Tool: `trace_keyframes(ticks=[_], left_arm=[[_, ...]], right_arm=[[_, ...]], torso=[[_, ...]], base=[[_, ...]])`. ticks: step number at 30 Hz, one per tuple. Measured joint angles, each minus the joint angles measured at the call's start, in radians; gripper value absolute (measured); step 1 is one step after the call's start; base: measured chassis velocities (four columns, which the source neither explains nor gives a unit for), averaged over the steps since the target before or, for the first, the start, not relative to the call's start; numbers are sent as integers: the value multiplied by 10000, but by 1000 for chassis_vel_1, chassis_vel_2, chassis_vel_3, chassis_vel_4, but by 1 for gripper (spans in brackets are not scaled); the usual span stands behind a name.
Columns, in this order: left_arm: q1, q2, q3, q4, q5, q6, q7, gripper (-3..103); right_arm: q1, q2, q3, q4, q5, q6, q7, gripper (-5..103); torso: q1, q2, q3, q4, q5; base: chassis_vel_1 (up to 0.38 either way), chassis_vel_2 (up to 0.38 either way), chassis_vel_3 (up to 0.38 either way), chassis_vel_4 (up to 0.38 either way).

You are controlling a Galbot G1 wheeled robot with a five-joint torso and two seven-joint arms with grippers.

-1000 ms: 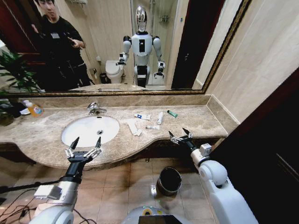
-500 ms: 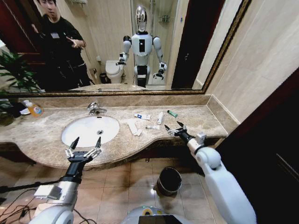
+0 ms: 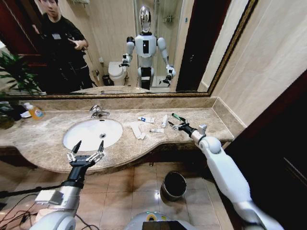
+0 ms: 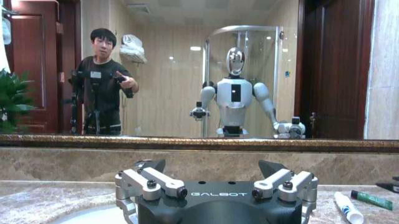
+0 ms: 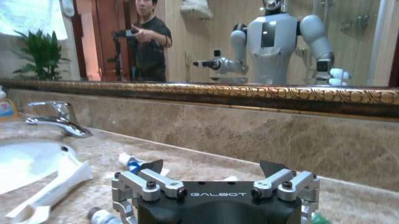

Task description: Pick up the trash from the sink and place it in the trash bin.

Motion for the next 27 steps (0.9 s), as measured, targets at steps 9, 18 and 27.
trace_keyframes(ticks=[9,18,27], left_arm=[[0,0,0,0,0,0,0,100],[0,0,0,0,0,0,0,100],[0,1,0,0,0,-1,0,100]], right_arm=[[1270,-358,-952,-1031,367,-678,404,100],[2520,-74,-1491,-2776,90,-835,304,100],[3771,-16,-1802,-4454,-416,-490,-947,100]], torso=[[-1,0,0,-1,3],[0,0,0,-1,2],[-1,0,0,0,1]], base=[[0,0,0,0],[0,0,0,0],[0,0,0,0]])
